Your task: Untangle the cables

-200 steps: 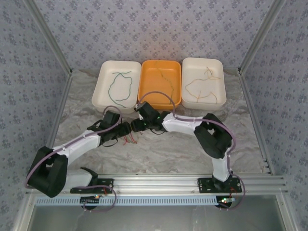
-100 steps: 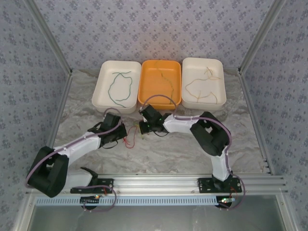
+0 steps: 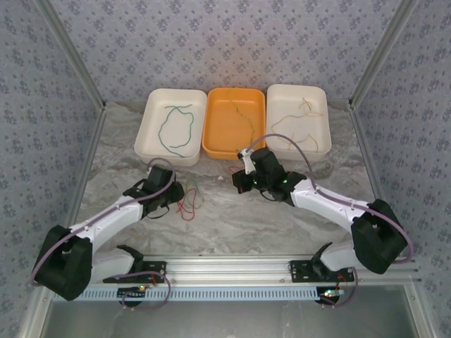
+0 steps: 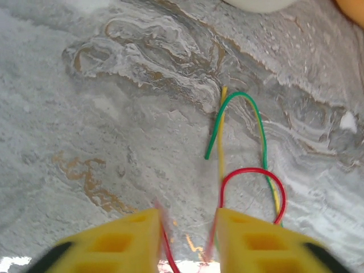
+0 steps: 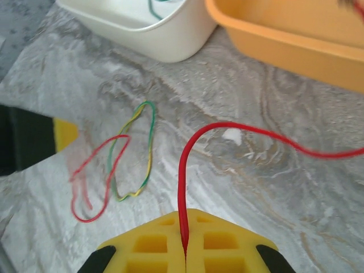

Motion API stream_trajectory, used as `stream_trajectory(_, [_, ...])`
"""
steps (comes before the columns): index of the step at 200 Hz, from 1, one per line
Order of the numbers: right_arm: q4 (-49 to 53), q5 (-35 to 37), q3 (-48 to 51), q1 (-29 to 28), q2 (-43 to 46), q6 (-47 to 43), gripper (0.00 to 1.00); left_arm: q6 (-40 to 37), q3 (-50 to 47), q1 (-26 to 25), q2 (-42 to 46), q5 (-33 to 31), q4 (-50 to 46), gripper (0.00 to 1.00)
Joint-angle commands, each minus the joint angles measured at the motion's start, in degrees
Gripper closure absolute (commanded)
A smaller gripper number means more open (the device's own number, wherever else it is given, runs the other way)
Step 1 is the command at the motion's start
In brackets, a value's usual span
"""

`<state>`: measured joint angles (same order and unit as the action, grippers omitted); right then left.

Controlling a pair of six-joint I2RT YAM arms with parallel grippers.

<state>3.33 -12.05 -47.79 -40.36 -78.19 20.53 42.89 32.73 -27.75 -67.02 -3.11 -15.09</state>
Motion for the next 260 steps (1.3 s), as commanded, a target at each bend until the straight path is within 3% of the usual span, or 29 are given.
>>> stream_trajectory(1, [3.14,-4.39,1.73,2.00,5.93,-2.18,1.00,-0.62,3.01,0.15,1.01,0.22,-2.68,0.49])
stream_trajectory(18, [4.08,-5.61,3.35,5.03,13.80,-1.14,1.00,-0.78,3.53,0.16,2.69,-0.84,-4.82,0.33])
stream_trajectory(30, [6.00,-6.73,3.59,7.98,19.53,-0.67,1.00,-0.80,3.95,0.24,4.20,-1.77,-6.14,0.29])
stream_trajectory(76, [17.88,-18.06,-0.69,22.03,31.47,-1.27,1.00,0.25,7.89,1.95,12.13,-1.16,-10.73,0.27])
stream_trajectory(100, [17.25,-23.47,-1.53,25.23,33.76,0.73,1.00,0.93,10.97,3.62,14.78,2.02,-12.28,0.28])
stream_trajectory(144, [13.71,-27.69,-0.79,23.40,33.55,1.11,1.00,2.74,17.00,6.91,14.85,11.46,-15.78,0.32])
stream_trajectory(178, [12.14,-27.25,-1.90,16.15,31.59,-0.17,1.00,5.91,21.76,7.79,13.17,15.79,-19.29,0.32])
stream_trajectory(206, [11.31,-25.14,-2.75,9.77,28.45,-1.92,1.00,12.00,21.36,7.58,12.50,22.87,-13.06,0.32])
stream_trajectory(229, [8.09,-25.65,-1.85,5.82,25.96,-1.86,1.00,15.31,21.51,3.54,10.25,25.17,-7.19,0.30])
stream_trajectory(260, [4.39,-27.82,-0.95,2.42,23.68,-2.96,1.00,19.76,22.53,-5.01,4.77,25.80,0.17,0.19])
